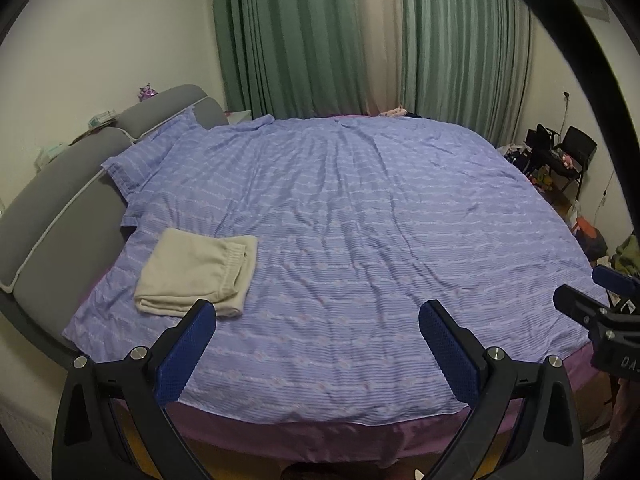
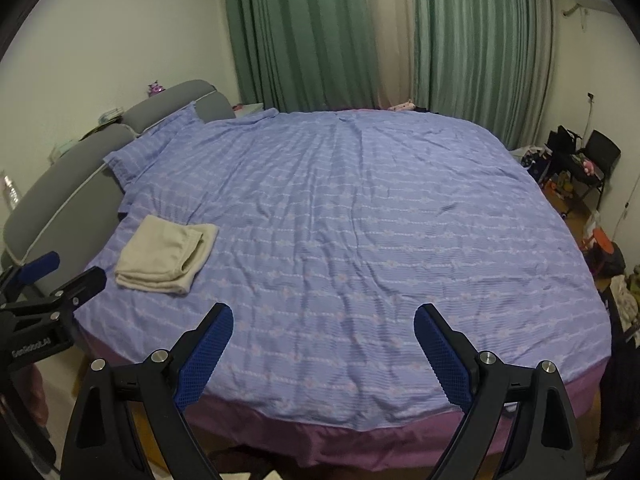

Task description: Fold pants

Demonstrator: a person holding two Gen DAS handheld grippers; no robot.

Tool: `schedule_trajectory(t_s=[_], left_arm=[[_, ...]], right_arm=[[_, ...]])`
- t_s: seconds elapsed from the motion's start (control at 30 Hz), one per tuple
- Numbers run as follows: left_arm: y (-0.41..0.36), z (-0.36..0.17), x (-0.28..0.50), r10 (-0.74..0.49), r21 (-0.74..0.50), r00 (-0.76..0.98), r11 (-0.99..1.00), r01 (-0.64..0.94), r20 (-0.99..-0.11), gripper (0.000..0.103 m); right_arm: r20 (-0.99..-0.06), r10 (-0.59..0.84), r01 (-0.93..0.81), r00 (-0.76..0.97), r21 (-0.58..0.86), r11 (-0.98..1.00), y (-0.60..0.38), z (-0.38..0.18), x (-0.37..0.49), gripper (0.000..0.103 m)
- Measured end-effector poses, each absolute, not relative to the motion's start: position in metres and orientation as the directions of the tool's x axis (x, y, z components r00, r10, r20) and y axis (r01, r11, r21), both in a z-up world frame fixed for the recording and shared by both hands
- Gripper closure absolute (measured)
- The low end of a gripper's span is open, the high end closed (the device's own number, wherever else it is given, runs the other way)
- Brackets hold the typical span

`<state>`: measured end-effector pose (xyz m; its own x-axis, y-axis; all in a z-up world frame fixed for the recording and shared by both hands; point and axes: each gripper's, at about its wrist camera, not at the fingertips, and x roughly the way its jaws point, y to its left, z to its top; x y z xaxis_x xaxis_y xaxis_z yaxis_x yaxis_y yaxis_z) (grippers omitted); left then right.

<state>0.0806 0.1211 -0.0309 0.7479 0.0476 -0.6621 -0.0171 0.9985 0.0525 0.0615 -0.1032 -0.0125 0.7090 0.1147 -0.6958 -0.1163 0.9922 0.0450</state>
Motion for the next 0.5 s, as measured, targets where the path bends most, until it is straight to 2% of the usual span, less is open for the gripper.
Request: schedule_trajectory(t_s=[0.5], left_arm=[[0.088, -0.009, 0.051, 0.051, 0.036, 0.765, 0.999, -0.036, -0.642, 0.0]], right_arm=[[-0.658, 0.141, -0.151, 0.739, 0.042, 0.988, -0.138, 0.008, 0.038, 0.011]])
